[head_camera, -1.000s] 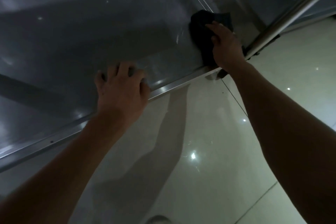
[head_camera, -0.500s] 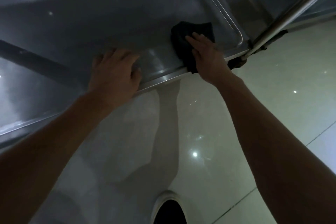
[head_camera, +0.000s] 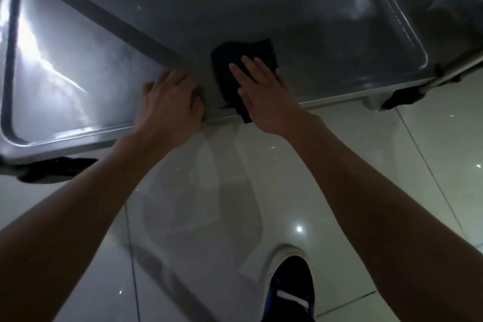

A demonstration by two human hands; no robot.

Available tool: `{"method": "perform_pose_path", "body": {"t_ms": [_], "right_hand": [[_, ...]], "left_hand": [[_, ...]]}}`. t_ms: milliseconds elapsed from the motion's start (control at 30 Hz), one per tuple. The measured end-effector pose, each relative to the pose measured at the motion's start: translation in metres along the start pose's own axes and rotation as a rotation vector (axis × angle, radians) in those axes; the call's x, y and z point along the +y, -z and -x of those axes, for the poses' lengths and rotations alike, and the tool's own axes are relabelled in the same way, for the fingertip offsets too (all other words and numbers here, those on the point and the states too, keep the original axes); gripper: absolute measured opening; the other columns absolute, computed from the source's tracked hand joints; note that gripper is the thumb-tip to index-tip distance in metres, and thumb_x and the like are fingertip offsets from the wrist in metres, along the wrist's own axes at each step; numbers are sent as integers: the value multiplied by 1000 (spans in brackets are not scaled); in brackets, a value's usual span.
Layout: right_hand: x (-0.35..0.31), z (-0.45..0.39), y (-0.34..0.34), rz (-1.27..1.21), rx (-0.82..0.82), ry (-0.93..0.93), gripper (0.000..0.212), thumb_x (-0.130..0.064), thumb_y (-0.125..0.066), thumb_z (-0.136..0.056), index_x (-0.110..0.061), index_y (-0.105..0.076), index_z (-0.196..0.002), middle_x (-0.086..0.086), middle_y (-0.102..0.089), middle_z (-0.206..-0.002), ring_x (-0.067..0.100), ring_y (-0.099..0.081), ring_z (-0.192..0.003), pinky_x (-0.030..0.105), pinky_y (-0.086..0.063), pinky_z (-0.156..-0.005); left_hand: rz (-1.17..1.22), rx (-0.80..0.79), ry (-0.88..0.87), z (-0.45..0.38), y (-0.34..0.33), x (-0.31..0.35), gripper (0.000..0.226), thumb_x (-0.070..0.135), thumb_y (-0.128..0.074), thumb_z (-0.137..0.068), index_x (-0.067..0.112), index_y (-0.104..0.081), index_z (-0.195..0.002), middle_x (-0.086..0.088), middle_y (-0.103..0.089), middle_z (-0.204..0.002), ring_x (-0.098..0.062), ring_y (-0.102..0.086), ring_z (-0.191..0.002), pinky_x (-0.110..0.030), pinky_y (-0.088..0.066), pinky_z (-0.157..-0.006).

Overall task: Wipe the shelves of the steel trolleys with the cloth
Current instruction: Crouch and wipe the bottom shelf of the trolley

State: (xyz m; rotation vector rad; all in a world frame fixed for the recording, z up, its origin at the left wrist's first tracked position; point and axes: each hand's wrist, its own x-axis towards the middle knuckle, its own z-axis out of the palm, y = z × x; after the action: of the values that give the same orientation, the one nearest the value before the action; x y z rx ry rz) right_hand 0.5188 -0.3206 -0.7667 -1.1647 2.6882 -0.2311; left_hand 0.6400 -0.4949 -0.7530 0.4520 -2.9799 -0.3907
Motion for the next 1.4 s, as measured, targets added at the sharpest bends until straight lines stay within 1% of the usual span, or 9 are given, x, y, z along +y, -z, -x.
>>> {"method": "perform_pose_path", "body": {"t_ms": [200,367,500,600,767,1000,1133,1300,1400], "right_hand": [[-66,-13,-19,24,30,15,57,-39,-26,-107,-21,-11,-159,5,-5,-167,24,0,-154,53,-9,-122],[-91,-20,-22,36,80,-1,62,-45,-36,-104,-18,-20,-158,7,-19,-164,27,-16,-150,51,-20,-118],[-108,-27,-12,102,96,6,56,-36,-49,-99,-18,-37,-150,7,-37,-151,33,-35,-133,50,-37,-106],[-121,-25,-4,211,50,21,51,-27,-53,-95,-16,-42,-144,10,-42,-142,35,-39,-126,49,-46,-97],[-144,11,20,98,-95,-13,52,-20,-50,-97,-17,-40,-148,8,-42,-143,31,-38,-130,46,-46,-95],[-176,130,124,-6,-42,-105,44,-20,-49,-100,-16,-46,-143,6,-48,-139,30,-43,-125,47,-45,-95],[-203,201,209,-54,11,-176,41,-18,-51,-97,-15,-50,-138,6,-52,-134,30,-45,-119,49,-46,-91],[-248,281,322,-113,-13,-236,41,-15,-56,-96,-15,-53,-137,6,-55,-132,30,-50,-112,47,-48,-89],[-267,317,380,-147,9,-259,41,-14,-57,-96,-15,-53,-137,5,-55,-133,28,-49,-115,45,-48,-92]], "left_hand": [[-11,-51,55,24,16,-27,39,28,-48,-96,18,-58,-132,-5,-55,-139,-28,-44,-129,-47,-37,-101],[36,-14,106,32,22,-40,43,29,-46,-97,20,-55,-138,-2,-52,-143,-24,-40,-134,-46,-34,-105],[56,-17,144,41,25,-53,42,33,-44,-100,22,-54,-140,-1,-51,-144,-24,-39,-135,-45,-34,-106],[69,-47,166,53,35,-53,40,33,-46,-100,24,-55,-137,-1,-52,-142,-24,-40,-134,-45,-35,-105],[120,-47,187,96,73,-42,34,30,-51,-97,22,-61,-129,-4,-59,-133,-27,-48,-125,-48,-40,-100],[191,-97,194,161,182,-11,36,18,-55,-91,12,-66,-124,-10,-65,-124,-33,-57,-117,-48,-49,-96],[245,-140,144,196,270,25,35,20,-58,-93,17,-68,-127,-6,-65,-130,-30,-57,-121,-47,-49,-98],[187,-301,95,239,402,63,36,23,-51,-95,22,-65,-129,0,-63,-133,-28,-61,-115,-44,-52,-93],[154,-282,78,252,475,73,35,26,-53,-95,24,-65,-128,1,-65,-130,-26,-61,-114,-43,-52,-92]]}}
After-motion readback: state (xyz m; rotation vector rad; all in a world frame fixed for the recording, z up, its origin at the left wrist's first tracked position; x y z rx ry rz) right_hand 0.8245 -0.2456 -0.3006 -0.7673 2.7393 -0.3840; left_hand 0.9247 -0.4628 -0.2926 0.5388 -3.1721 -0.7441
